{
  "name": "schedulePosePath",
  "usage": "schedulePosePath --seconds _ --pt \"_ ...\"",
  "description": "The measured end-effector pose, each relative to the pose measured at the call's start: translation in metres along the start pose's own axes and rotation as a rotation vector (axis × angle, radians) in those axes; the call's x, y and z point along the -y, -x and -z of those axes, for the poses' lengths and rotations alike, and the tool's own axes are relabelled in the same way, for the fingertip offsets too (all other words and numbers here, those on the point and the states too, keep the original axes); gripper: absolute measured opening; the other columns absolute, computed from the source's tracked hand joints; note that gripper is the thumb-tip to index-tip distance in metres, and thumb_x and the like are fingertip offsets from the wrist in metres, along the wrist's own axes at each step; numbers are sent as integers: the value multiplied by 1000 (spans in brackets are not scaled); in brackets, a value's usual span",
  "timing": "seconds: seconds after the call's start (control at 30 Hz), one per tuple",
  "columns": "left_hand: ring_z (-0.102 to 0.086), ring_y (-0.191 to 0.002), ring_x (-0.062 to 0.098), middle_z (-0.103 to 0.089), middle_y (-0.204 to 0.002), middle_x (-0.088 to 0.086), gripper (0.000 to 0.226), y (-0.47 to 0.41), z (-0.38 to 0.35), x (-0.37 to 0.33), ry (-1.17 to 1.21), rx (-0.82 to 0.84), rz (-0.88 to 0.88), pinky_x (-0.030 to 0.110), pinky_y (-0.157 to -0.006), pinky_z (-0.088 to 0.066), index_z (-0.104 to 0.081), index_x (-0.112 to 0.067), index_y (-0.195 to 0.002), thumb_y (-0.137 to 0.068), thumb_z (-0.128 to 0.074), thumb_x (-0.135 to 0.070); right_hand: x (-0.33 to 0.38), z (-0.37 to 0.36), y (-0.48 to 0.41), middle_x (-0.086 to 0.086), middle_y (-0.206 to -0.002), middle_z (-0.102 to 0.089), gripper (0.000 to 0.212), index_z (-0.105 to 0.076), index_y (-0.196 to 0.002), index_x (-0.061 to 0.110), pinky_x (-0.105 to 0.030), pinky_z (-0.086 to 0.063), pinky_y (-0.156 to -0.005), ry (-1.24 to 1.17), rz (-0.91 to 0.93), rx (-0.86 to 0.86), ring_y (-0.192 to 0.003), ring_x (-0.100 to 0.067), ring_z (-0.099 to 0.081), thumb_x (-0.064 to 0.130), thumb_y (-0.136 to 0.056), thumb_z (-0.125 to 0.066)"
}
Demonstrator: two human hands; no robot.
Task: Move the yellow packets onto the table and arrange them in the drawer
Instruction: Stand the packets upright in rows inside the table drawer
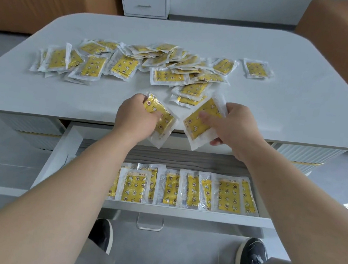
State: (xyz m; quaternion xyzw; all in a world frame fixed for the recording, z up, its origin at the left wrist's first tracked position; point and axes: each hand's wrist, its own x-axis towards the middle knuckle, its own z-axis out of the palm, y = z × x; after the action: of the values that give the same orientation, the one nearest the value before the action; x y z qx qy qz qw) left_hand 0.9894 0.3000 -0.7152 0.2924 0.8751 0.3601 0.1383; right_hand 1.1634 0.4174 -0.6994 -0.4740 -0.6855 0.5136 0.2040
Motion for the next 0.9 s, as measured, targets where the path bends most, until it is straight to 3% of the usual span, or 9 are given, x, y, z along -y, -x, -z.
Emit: schedulePosePath --seconds 0.17,0.4,0.47,0.57,0.67,0.73,0.77,0.83,0.9 --pt "-56 -86 22 -60 -97 4 22 1 16 -3 132 94 38 28 -62 -41 -59 -9 -104 -88 -71 -19 1 -6 1 0 -91 -76 4 -69 -98 18 -37 -65 -65 -19 -8 86 -76 -22 -76 20 -95 -70" --pt "-69 -90 27 -73 -95 7 28 7 29 3 -54 343 40 38 -81 -57 -71 -10 -94 -71 -88 -8 3 -7 0 2 -87 -72 10 -69 -103 20 -34 -57 -63 256 191 -25 -75 -18 -68 24 -96 -63" --pt "-68 -100 28 -72 -105 3 38 14 25 2 -308 510 -13 38 -86 -57 -72 -16 -107 -73 -88 -16 3 -7 -1 3 -80 -66 8 -65 -99 19 -29 -47 -53 358 251 -6 -68 -15 -62 26 -96 -63" --pt "-60 -119 27 -60 -138 3 74 22 6 6 -627 705 -51 31 -91 -49 -50 -17 -147 -82 -83 -32 0 -13 1 4 -77 -58 12 -59 -97 16 -25 -38 -52 563 295 116 -67 -14 -55 27 -97 -63" --pt "-54 -130 27 -50 -150 3 75 21 -15 14 -735 799 -81 33 -102 -47 -40 -16 -153 -89 -76 -33 -3 -18 7 4 -83 -56 12 -57 -95 15 -27 -39 -56 759 280 284 -79 -21 -56 27 -97 -62" --pt "-52 -133 26 -47 -152 2 74 15 -22 23 -720 843 -70 34 -104 -44 -39 -19 -153 -90 -75 -32 -5 -20 9 1 -89 -57 13 -56 -91 13 -30 -44 -61 870 266 384 -88 -26 -57 24 -96 -60" --pt "-51 -133 26 -48 -152 0 73 12 -26 29 -696 860 -65 34 -104 -44 -40 -20 -152 -89 -76 -31 -7 -21 10 0 -98 -59 11 -58 -97 13 -32 -47 -68 932 256 428 -95 -27 -58 24 -97 -59" --pt "-52 -132 24 -50 -151 -2 71 6 -34 40 -635 877 -60 36 -105 -44 -45 -21 -150 -87 -78 -31 -9 -21 13 -3 -124 -58 28 -59 -124 12 -37 -51 -88 1027 233 493 -113 -28 -57 24 -98 -58" --pt "-52 -132 23 -52 -149 -3 69 5 -43 50 -590 889 -68 39 -108 -43 -48 -22 -147 -86 -79 -31 -15 -20 13 -5 -136 -56 40 -55 -136 10 -41 -50 -100 1062 195 522 -122 -28 -55 22 -98 -58"
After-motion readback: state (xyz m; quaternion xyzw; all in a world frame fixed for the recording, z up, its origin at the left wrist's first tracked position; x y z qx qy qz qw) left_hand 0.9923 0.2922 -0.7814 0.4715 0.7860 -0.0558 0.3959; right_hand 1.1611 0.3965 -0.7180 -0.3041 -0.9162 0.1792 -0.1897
